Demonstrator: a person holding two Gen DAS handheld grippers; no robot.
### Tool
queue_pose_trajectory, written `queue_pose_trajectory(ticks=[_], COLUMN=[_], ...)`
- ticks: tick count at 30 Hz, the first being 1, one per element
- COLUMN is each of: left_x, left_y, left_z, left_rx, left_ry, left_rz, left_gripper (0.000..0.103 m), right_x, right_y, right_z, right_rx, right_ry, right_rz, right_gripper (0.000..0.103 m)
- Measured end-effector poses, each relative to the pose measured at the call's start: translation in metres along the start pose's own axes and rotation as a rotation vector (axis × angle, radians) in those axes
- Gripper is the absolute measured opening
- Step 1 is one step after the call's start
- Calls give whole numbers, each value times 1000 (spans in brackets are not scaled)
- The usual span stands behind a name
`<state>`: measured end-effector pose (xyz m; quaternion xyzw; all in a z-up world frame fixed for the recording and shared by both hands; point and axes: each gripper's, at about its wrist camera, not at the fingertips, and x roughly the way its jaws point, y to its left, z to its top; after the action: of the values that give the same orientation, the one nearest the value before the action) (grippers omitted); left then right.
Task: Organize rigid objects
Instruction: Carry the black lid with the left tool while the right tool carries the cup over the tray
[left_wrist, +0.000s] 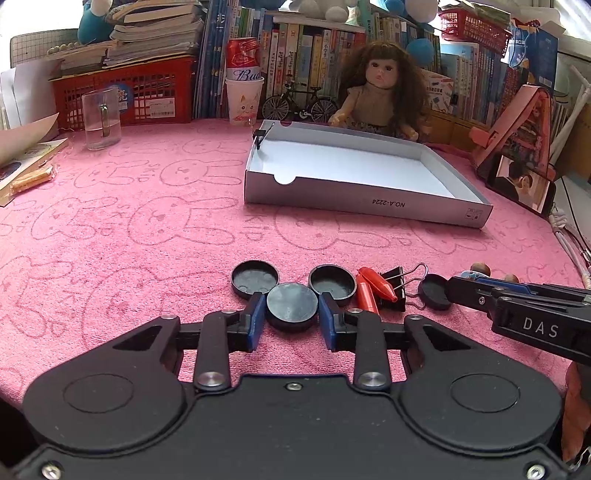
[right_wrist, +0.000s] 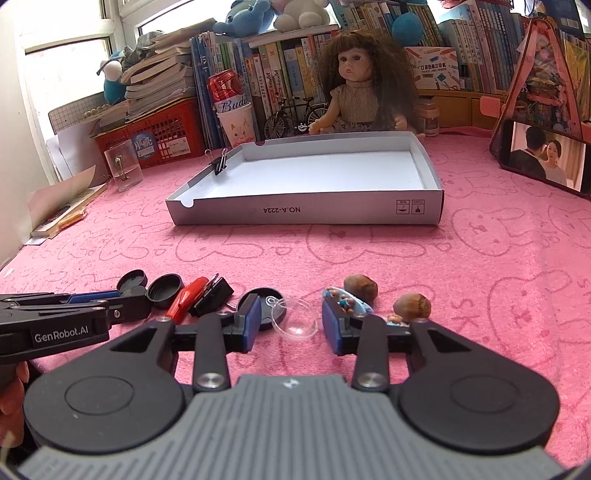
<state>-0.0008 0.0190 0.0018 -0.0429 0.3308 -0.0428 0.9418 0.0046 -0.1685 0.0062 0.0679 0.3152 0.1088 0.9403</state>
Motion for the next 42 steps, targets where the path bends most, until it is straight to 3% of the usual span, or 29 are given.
queue_pose_trajectory(ticks=[2, 8, 26, 36, 42], left_x=[-5, -18, -3, 26, 56], left_y=[1, -3, -10, -17, -22], left_z=[2, 15, 56, 92, 123], left_rx=[-6, 14, -10, -28, -32], left_ry=[-18, -67, -74, -74, -51], left_rz=[1, -20, -55, -103, -123], left_gripper=[29, 29, 29, 29, 29], right_x=[-2, -13, -8, 13, 40], right_y=[1, 14, 6, -5, -19], right_z=[0, 4, 34, 68, 97], right_rx=[-1, -91, -90, -71, -37], right_ry=[-11, -77, -107, -108, -60], right_rz=[-2, -35, -134, -157, -145], right_gripper=[36, 36, 36, 36, 36])
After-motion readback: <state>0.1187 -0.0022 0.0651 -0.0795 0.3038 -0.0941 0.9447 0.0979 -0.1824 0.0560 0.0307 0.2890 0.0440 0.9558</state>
